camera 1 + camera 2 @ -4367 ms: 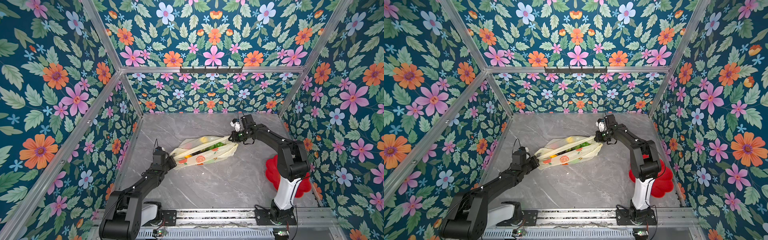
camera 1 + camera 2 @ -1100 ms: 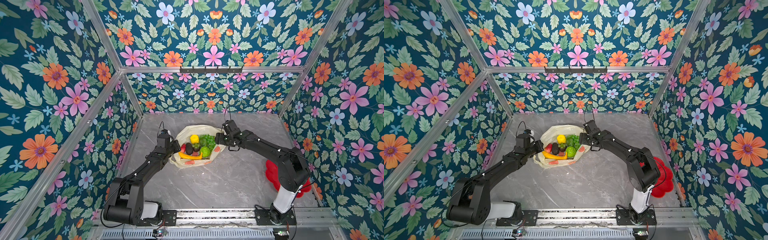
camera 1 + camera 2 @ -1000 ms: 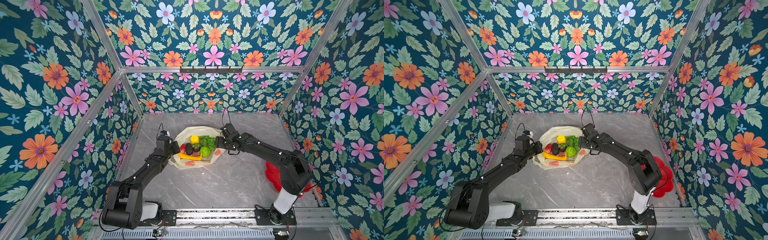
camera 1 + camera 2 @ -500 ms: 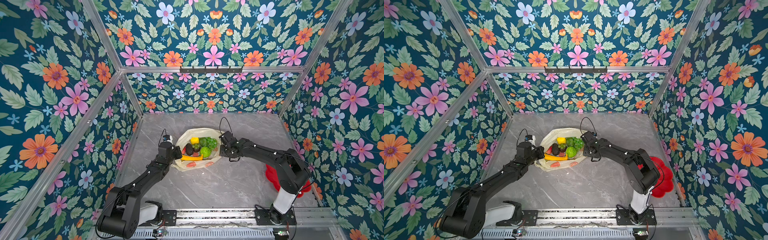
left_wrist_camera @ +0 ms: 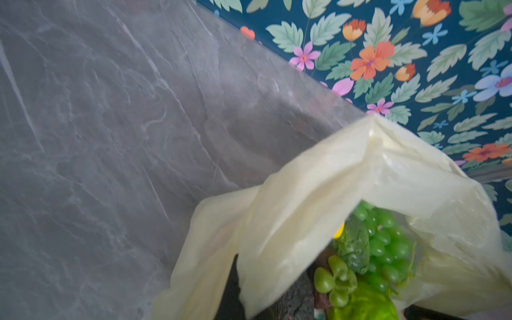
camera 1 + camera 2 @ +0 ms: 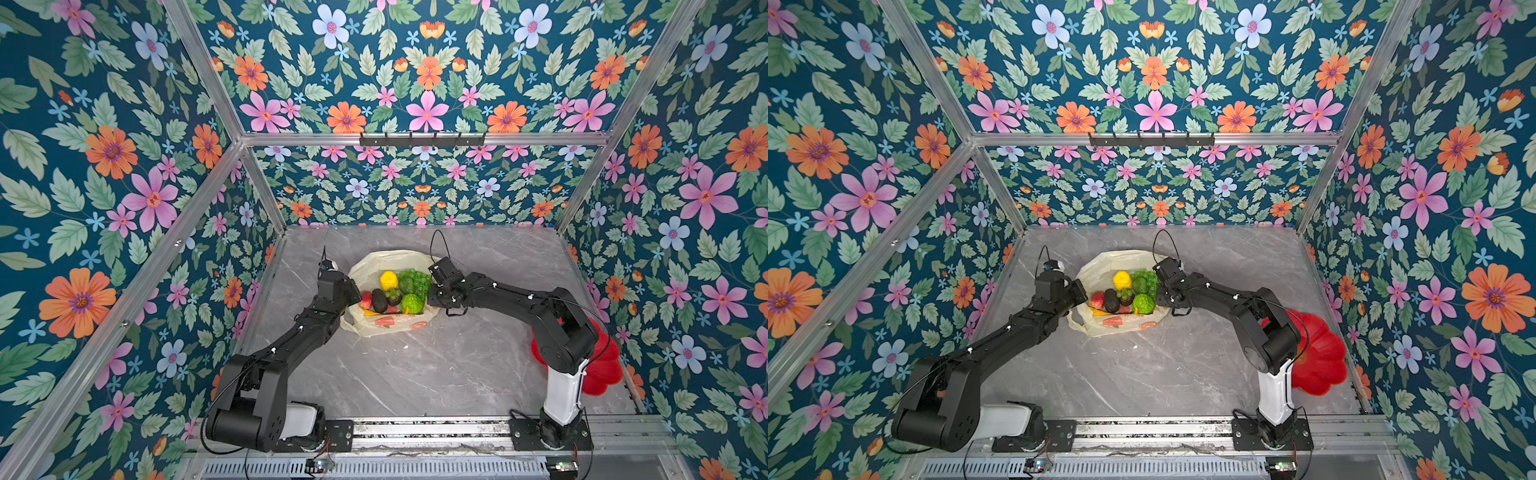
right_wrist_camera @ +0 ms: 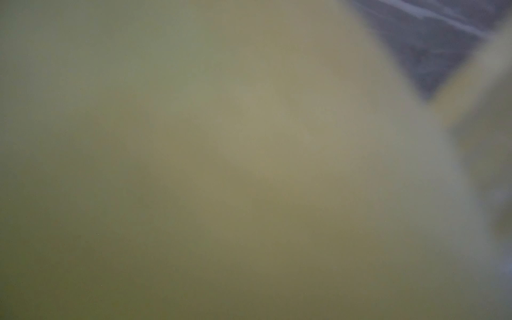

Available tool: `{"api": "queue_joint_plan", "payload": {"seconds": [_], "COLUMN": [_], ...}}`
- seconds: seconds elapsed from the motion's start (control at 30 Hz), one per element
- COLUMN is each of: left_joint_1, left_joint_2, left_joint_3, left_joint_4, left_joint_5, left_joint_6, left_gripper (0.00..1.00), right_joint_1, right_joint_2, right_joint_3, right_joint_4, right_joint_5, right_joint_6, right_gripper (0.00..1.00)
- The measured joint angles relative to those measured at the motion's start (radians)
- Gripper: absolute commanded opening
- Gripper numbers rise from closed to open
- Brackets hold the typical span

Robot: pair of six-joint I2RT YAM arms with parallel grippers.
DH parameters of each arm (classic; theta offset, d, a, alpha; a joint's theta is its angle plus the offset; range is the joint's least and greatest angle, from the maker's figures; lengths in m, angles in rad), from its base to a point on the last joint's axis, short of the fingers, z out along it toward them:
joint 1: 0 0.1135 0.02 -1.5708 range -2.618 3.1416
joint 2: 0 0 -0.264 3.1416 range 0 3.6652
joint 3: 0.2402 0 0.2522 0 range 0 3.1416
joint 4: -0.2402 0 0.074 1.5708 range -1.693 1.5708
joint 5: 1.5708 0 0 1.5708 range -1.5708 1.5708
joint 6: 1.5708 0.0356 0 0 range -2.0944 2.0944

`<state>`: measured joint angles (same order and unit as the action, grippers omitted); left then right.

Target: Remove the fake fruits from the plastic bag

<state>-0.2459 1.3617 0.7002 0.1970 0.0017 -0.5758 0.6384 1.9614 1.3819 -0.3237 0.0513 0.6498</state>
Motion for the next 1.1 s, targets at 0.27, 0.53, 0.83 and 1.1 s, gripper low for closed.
{"api": "queue_joint_plan", "payload": {"seconds": [0.27, 0.53, 0.83, 1.1], "left_joint_1": [0.099, 0.079, 0.051, 0.036], "left_joint_2": [0.037, -0.046, -0.106, -0.137], "left_joint_3": [0.093, -0.020, -0.222, -0.281], "left_joint_4": [-0.025, -0.014, 0.070, 0.199], "left_joint_5": [0.047, 0.143, 0.178, 0.197], "left_joint_6": [-0.019, -0.019, 0.011, 0.034], "left_gripper": [0.00, 0.00, 0.00, 0.00], "right_joint_1": [0.000, -0.001, -0.001, -0.003], "right_joint_2": [0.100, 0.017, -0.060, -0.173], "right_joint_3": [0.186, 0.068, -0.060, -0.124], "right_joint_4": [0.002, 0.015, 0.032, 0.028], "right_joint_5": [-0.050, -0.052, -0.048, -0.036], "right_joint_6": [-0.033, -0.051, -0.027, -0.021], "right_gripper": [0.20, 0.23, 0.56, 0.76]}}
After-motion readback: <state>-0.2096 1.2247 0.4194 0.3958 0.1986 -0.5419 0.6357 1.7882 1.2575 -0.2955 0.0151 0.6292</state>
